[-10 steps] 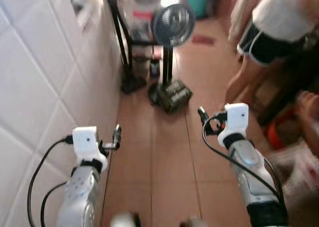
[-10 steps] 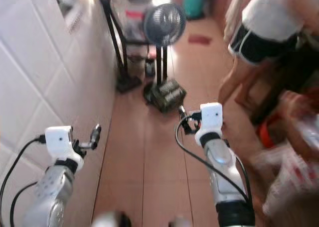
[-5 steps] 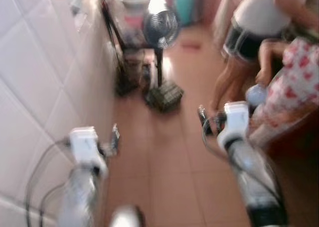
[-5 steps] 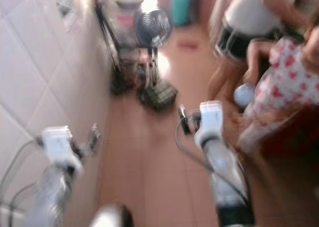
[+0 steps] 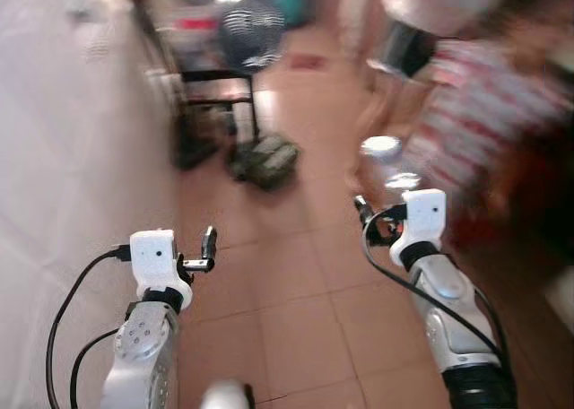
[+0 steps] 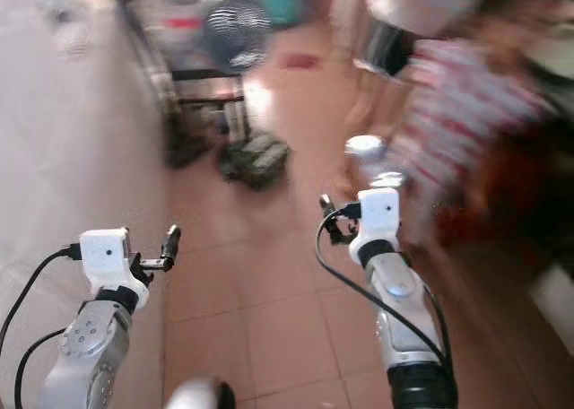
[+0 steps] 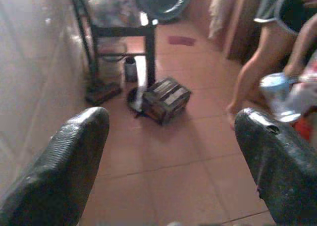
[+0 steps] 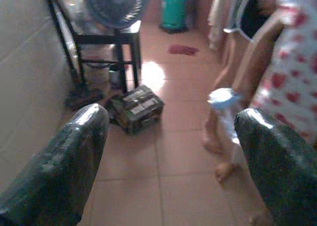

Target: Setting the table

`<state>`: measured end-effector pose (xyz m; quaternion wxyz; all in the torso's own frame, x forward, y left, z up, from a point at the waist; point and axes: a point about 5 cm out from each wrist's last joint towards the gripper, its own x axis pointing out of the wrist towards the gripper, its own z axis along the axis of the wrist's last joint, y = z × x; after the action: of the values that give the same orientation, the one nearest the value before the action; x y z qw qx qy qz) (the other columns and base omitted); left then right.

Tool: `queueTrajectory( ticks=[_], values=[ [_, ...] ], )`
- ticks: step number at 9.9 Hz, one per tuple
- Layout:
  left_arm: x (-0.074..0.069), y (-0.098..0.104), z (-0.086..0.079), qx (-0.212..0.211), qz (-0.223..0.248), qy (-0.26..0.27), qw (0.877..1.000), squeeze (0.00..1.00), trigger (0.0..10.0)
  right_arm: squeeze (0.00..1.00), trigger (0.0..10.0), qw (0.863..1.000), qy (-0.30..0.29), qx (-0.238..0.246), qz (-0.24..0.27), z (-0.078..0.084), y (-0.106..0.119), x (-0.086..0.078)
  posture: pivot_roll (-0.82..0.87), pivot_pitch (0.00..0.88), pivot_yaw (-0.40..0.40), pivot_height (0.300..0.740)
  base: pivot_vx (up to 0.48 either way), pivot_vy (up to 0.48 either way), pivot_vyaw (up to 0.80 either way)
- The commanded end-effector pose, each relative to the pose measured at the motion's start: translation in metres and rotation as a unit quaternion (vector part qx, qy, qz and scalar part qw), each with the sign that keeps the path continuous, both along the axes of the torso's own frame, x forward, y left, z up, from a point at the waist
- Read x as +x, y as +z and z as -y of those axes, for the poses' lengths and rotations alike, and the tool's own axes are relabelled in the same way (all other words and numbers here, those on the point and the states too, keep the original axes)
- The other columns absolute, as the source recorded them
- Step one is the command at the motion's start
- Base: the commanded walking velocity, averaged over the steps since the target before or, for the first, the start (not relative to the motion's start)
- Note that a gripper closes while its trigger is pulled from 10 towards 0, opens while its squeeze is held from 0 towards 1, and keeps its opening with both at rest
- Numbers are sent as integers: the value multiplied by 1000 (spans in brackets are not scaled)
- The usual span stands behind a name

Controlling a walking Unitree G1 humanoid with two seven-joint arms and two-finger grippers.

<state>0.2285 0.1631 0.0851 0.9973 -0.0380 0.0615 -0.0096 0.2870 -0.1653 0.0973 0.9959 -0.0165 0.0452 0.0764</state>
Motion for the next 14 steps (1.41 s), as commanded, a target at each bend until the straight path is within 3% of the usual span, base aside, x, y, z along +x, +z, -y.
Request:
queueTrajectory(
  ticks=[1, 5, 9, 12, 14],
  values=[
    [0, 3, -4, 4, 8, -1, 1000, 0, 10000, 0, 10000, 1000, 3, 6, 0, -2, 1, -1, 82, 30, 34, 740, 0, 0, -800],
    [2, 7, 1, 3, 17, -31, 999, 0, 10000, 0, 10000, 1000, 3, 7, 5, -1, 4, -1, 75, 26, 35, 740, 0, 0, -800],
    [1, 6, -1, 14, 24, -16, 999, 0, 10000, 0, 10000, 1000, 5, 3, 9, 0, 5, -1, 72, 28, 30, 740, 0, 0, -800],
    [-1, 5, 5, -13, 19, -32, 999, 0, 10000, 0, 10000, 1000, 4, 6, 11, -1, 7, -3, 67, 29, 33, 740, 0, 0, -800],
    [0, 6, 5, 14, 24, -29, 999, 0, 10000, 0, 10000, 1000, 2, 7, 14, -1, 8, -3, 64, 32, 34, 740, 0, 0, -800]
  ],
)
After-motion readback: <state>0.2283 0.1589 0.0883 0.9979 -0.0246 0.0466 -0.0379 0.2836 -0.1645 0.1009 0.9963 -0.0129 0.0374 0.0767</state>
